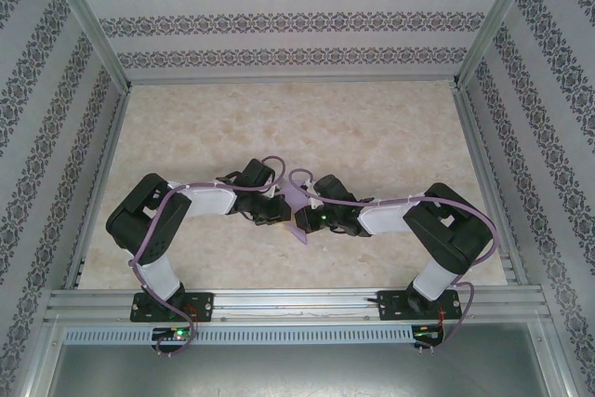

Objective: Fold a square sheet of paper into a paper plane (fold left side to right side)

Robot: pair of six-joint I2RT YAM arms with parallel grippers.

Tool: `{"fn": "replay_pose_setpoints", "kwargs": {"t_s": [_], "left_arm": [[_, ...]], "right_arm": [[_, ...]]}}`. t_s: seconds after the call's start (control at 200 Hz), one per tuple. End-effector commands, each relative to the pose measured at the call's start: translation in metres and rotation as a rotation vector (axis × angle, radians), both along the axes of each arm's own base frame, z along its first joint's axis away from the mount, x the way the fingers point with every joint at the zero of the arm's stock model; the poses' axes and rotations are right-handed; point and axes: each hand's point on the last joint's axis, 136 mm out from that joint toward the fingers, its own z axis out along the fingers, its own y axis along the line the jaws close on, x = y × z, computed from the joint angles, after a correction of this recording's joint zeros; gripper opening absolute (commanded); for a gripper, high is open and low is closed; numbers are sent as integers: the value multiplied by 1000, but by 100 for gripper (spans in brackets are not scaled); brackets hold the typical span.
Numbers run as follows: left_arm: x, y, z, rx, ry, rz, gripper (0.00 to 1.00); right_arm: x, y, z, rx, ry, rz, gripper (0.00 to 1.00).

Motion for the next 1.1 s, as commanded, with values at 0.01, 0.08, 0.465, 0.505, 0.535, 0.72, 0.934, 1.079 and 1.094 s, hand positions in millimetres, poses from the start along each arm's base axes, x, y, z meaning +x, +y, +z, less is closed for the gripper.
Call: {"fn": "replay_pose_setpoints", "kwargs": {"t_s": [0.01,0.08,0.465,0.505,0.535,0.72,0.934,1.079,1.094], "left_arm": [[-5,5,-17,54,0,-13,11],[-9,9,-23,71,13,-12,11],[-16,14,-37,86,51,5,11],[-15,13,-37,83,48,5,11],[-15,13,-37,83,49,5,11],[-14,12,-36,79,46,3,11],[-11,10,-32,71,33,4,11],[-9,8,-31,66,29,7,11],[-8,8,-31,65,27,8,11]], "right_arm": [[-18,-19,-24,-76,107,-3,15],[-14,-16,-15,-49,100,-5,16],[8,-14,45,79,45,-50,31],[8,-17,48,82,46,-60,33],[7,-21,50,84,50,-67,34],[-15,-28,57,131,156,-49,31],[-43,-13,50,214,316,6,14],[-44,-7,40,209,352,6,12],[-43,-7,39,209,353,4,12]]}}
